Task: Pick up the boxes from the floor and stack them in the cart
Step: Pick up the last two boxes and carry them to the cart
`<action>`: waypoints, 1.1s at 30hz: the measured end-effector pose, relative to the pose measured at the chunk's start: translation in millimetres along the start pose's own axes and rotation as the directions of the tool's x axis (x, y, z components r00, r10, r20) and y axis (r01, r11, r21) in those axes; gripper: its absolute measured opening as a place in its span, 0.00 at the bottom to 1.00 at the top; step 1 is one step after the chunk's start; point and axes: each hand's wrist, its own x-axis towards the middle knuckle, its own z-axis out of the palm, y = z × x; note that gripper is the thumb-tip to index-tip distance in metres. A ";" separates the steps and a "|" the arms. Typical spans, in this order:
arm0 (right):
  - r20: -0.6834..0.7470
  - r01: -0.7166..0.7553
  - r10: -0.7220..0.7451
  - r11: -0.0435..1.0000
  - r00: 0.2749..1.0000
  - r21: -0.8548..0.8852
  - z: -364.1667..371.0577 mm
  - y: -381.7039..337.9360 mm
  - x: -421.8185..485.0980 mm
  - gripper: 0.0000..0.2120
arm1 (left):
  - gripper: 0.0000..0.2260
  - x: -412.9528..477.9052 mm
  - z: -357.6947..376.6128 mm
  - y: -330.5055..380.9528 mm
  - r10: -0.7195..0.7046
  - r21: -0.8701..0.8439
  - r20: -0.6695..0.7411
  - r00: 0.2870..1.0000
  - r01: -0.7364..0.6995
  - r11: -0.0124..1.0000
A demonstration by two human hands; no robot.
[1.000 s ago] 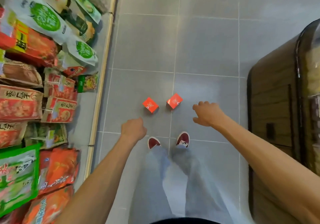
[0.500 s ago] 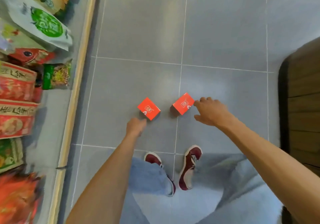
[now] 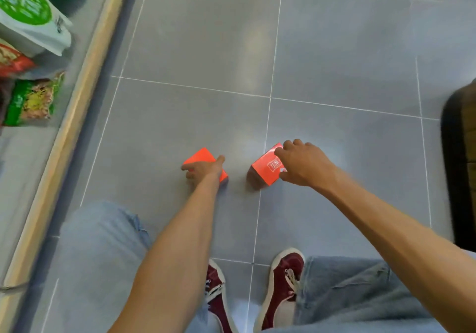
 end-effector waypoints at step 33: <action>0.049 0.186 -0.180 0.963 0.982 -0.197 84.9 -3.0 88.3 0.43 | 0.39 -67.2 -169.2 10.3 0.734 0.605 0.159 0.661 -0.653 0.457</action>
